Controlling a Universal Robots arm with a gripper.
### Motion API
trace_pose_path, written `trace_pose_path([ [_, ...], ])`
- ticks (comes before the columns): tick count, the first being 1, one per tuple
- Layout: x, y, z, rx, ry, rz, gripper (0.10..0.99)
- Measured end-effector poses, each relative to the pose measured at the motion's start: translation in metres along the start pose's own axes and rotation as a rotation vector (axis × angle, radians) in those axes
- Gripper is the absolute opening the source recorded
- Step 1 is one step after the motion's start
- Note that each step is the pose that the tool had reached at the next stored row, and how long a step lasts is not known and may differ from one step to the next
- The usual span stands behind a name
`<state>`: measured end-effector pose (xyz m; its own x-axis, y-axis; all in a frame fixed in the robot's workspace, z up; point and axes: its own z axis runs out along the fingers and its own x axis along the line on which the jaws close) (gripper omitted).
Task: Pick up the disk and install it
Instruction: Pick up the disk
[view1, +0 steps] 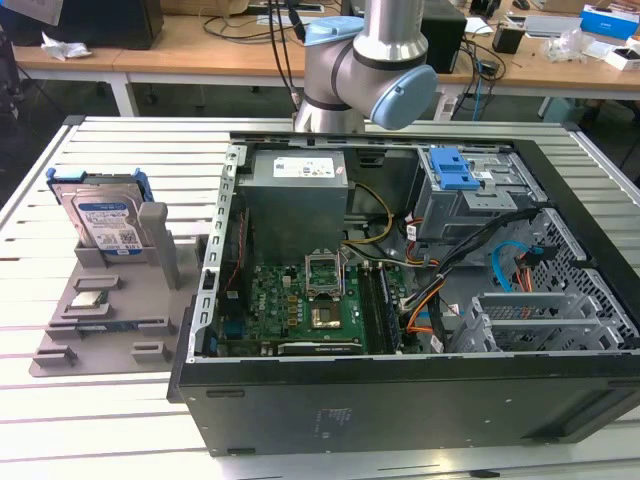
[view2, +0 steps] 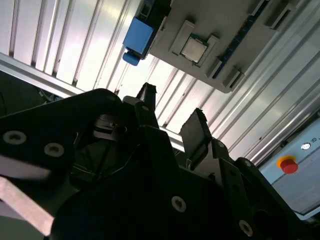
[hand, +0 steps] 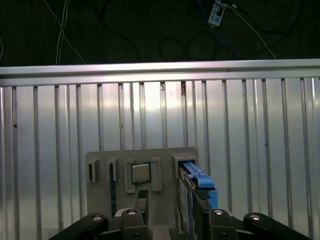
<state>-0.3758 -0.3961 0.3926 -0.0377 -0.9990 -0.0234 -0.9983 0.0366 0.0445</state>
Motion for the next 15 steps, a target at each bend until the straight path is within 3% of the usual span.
trace_pose_path([
  [15, -0.0219, -0.0176, -0.0003, 0.0, 0.0001, 0.0, 0.482],
])
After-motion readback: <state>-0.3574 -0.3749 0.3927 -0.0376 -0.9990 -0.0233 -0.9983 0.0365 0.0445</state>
